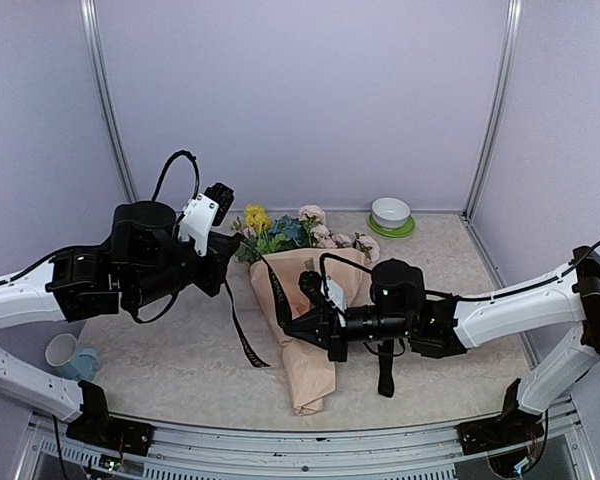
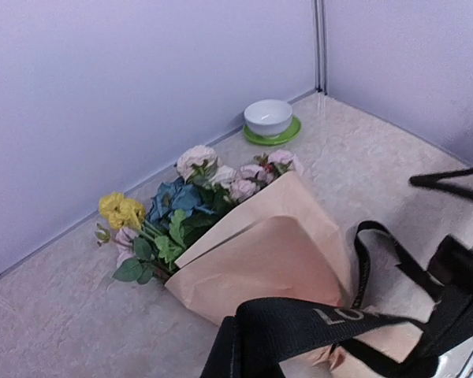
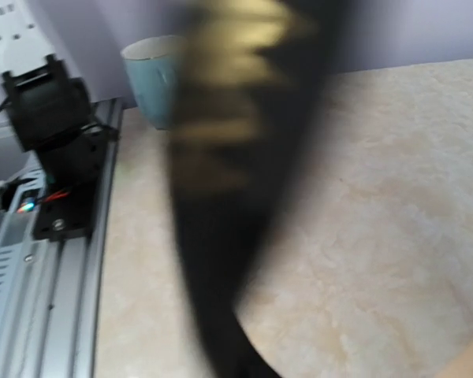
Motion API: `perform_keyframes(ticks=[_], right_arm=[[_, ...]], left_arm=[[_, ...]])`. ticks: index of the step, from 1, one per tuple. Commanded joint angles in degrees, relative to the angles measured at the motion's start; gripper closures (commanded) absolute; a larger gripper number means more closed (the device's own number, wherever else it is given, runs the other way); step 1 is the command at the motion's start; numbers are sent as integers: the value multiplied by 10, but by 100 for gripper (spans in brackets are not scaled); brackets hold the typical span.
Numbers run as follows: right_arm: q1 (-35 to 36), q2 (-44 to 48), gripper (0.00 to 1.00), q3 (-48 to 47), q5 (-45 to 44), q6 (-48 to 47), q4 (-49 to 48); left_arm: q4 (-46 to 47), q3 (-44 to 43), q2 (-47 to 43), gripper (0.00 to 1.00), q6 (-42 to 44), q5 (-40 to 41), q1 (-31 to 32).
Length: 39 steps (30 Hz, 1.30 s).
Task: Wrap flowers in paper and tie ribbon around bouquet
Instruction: Cross the half-tied ribbon over the folded bouquet.
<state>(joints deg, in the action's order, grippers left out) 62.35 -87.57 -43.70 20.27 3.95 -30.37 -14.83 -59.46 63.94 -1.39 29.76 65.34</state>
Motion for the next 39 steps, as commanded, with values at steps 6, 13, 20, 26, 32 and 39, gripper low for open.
perform_keyframes(ticks=[6,13,20,26,32,39], right_arm=[[-38,23,100,20,128,0,-30],[-50,16,100,3,183,-14,-8],[-58,2,100,-17,194,-28,14],[-59,-6,100,-22,197,-25,12],[-62,-12,100,-24,194,-21,3],[-65,-15,100,-26,196,-20,3]], left_arm=[[71,138,56,12,-43,-70,-72],[137,224,2,8,5,-71,44],[463,383,-25,8,112,-210,42],[505,356,71,12,125,-329,-26],[509,310,140,16,112,-400,-31],[493,279,193,57,90,-397,-36]])
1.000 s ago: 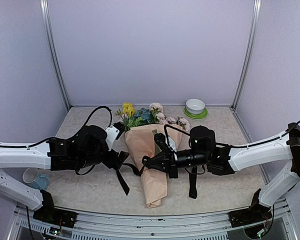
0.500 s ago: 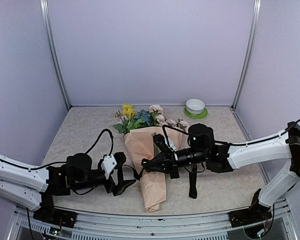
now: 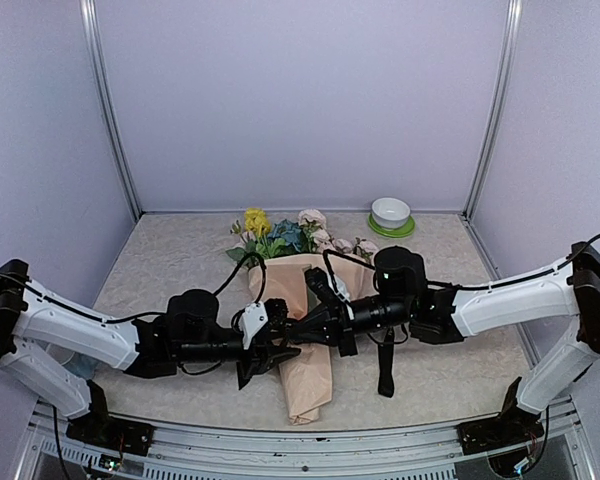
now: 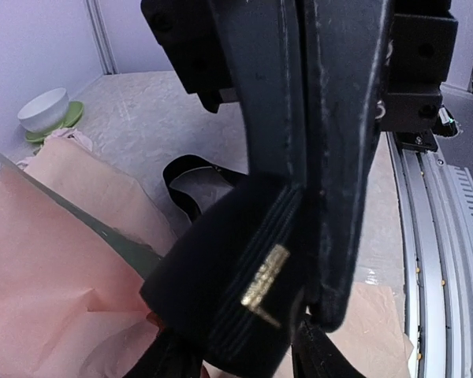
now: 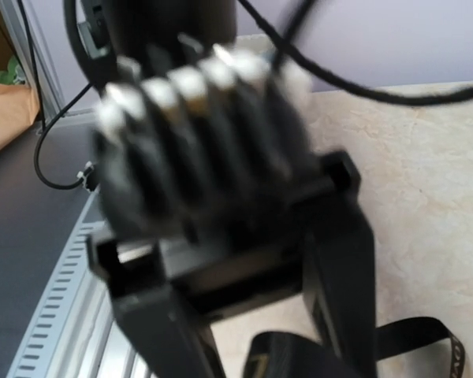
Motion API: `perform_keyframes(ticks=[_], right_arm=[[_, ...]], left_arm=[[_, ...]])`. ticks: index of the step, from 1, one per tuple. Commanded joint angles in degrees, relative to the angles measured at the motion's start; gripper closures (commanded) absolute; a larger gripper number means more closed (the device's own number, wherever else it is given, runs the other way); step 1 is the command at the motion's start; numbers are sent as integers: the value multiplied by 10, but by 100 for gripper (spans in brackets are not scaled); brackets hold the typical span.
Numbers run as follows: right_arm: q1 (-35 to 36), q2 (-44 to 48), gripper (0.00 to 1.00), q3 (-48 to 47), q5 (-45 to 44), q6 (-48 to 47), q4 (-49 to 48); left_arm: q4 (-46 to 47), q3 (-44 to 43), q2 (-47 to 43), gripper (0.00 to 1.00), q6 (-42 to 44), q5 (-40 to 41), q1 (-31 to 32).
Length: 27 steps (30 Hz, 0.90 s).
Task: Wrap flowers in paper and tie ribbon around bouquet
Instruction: Cross the half-tied ribbon over the folded bouquet.
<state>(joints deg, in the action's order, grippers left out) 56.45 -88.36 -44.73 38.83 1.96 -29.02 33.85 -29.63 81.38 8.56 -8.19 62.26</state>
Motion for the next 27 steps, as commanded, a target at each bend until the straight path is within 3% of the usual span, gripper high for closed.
perform_keyframes(ticks=[1,5,7,11,12,13,15,16,19,21,24,27], right_arm=[[-7,-7,100,-16,11,1,-10],[-10,-4,100,-13,7,3,-6],[-10,-2,100,-8,4,8,-8],[-11,6,100,-4,-22,18,9],[-12,12,90,-5,-39,23,26],[-12,20,71,-6,-67,29,47],[-11,45,50,-6,-170,58,119],[-12,61,46,-8,-241,83,165],[-12,91,41,-29,-486,204,371],[-11,85,40,-53,-583,303,538],[3,62,36,-56,-606,405,668],[30,33,27,-54,-565,445,702]], left_arm=[[2,-24,23,59,-9,-21,-4],[-7,-36,36,94,-11,-16,-5],[-7,-37,37,100,-13,-11,-5],[-7,-40,41,100,-21,1,-4],[-11,-41,42,100,-22,5,-4],[-11,-41,43,100,-25,6,-4],[-12,-42,46,100,-30,10,-4],[-13,-43,47,100,-32,12,-3],[-15,-44,52,100,-36,23,2],[-16,-45,53,100,-34,29,5],[-16,-43,52,100,-30,34,12],[-17,-41,51,100,-28,37,15]])
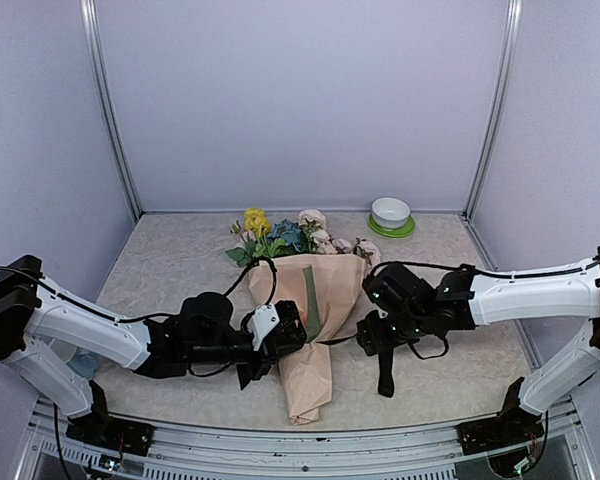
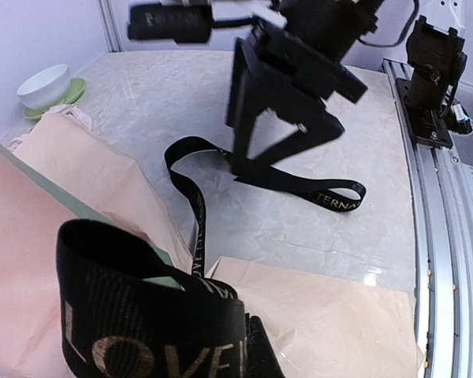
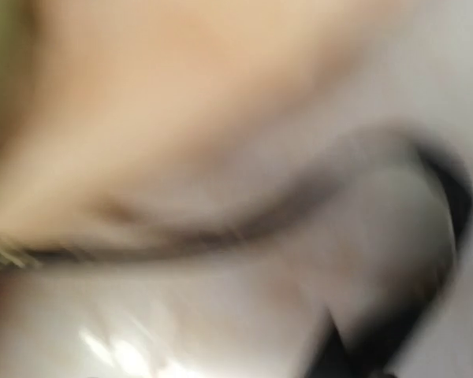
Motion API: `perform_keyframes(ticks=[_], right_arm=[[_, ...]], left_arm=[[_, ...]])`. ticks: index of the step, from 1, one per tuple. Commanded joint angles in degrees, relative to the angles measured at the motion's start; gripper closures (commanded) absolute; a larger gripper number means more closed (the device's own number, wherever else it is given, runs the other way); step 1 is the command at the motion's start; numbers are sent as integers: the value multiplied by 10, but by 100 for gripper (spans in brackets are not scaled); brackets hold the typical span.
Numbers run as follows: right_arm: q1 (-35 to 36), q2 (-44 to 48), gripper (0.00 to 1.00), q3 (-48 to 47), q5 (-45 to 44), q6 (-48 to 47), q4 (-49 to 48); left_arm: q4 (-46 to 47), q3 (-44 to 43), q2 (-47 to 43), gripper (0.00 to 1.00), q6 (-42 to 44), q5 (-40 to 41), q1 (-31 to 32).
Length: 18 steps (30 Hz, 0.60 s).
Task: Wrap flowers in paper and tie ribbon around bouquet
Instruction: Cross the half-tied ribbon over the folded bouquet.
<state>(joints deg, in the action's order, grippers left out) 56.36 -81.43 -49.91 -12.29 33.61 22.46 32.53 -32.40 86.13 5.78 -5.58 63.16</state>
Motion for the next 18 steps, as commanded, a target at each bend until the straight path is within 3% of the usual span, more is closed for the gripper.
perform_keyframes(ticks=[1,5,8,10,13,18], right_arm=[[40,-48,25,-5,-39,135,193],[76,-112,18,-20,-24,168,244],[82,-132,21,-8,5,167,247],[82,-127,36,12,42,162,225],[82,-95,100,41,93,153,174],[80,-16,100,-23,44,92,194]], left_arm=[[-4,-13,4,100,0,13,7],[-8,-15,4,100,3,16,11],[-11,-16,3,100,4,18,13],[-11,-16,3,100,5,22,16],[-15,-19,4,100,5,28,19],[-20,-24,9,100,13,39,29]])
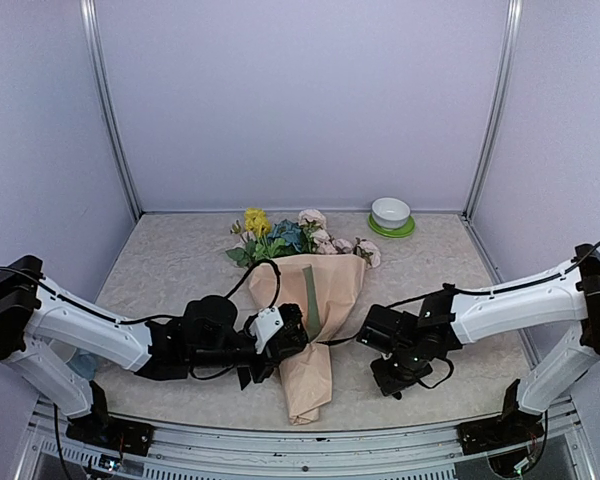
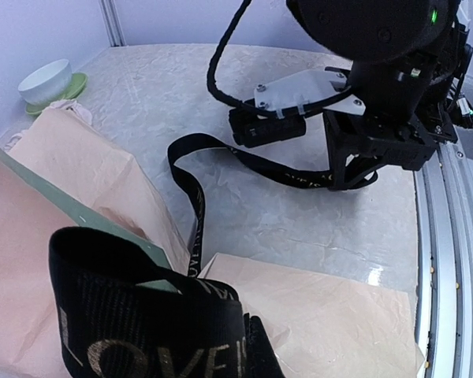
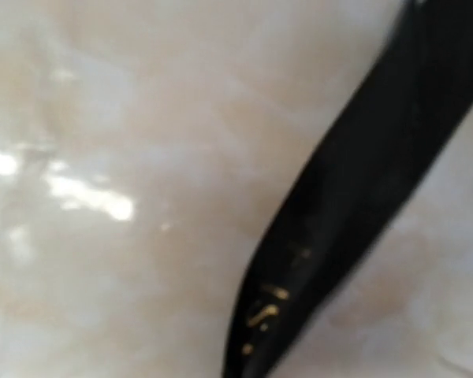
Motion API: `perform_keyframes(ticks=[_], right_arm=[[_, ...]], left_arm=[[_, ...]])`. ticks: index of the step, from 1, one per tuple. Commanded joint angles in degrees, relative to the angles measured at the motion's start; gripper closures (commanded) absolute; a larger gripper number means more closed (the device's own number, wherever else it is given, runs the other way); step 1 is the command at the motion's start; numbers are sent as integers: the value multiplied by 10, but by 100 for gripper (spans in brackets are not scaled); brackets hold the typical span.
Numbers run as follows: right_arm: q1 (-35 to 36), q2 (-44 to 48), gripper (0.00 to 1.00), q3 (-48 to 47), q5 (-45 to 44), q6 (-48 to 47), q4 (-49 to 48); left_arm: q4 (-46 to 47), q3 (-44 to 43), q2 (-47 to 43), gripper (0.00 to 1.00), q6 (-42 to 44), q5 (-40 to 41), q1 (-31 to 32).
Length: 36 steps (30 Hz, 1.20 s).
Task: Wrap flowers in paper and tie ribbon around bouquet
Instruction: Cross the half-tied ribbon over the folded bouquet.
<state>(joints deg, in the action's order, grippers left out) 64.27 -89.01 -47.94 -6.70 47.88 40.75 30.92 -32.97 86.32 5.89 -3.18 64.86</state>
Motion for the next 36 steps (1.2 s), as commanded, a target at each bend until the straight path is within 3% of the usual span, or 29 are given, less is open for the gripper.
perform_keyframes(ticks=[1,4,8,12,16,20,25,28,29,30,31,36], right_arm=[[1,78,100,-66,-7,-85,-9],[1,110,100,-143,21,-186,-93],[0,81,100,-295,6,-304,-171],[0,-2,100,-421,-35,-350,-247],[0,-97,100,-507,-6,-354,-297],[5,-221,100,-633,81,-337,-272],[20,-343,100,-803,129,-331,-192],[22,-356,55,-819,137,-332,-178],[21,-350,36,-810,136,-337,-178],[21,-345,10,-806,135,-342,-176],[21,-340,1,-802,137,-352,-172],[7,-294,0,-766,167,-390,-156]], left_arm=[[-5,-20,9,100,18,22,21],[-6,-23,18,100,48,53,49],[8,-17,19,100,64,81,68],[19,-13,16,100,70,109,81],[21,-17,24,100,80,136,98],[19,-22,33,100,91,153,113],[19,-21,25,100,87,170,118],[20,-19,24,100,86,171,118],[21,-18,24,100,87,169,118],[21,-17,26,100,88,167,118],[21,-18,28,100,89,167,118],[15,-23,33,100,91,164,118]])
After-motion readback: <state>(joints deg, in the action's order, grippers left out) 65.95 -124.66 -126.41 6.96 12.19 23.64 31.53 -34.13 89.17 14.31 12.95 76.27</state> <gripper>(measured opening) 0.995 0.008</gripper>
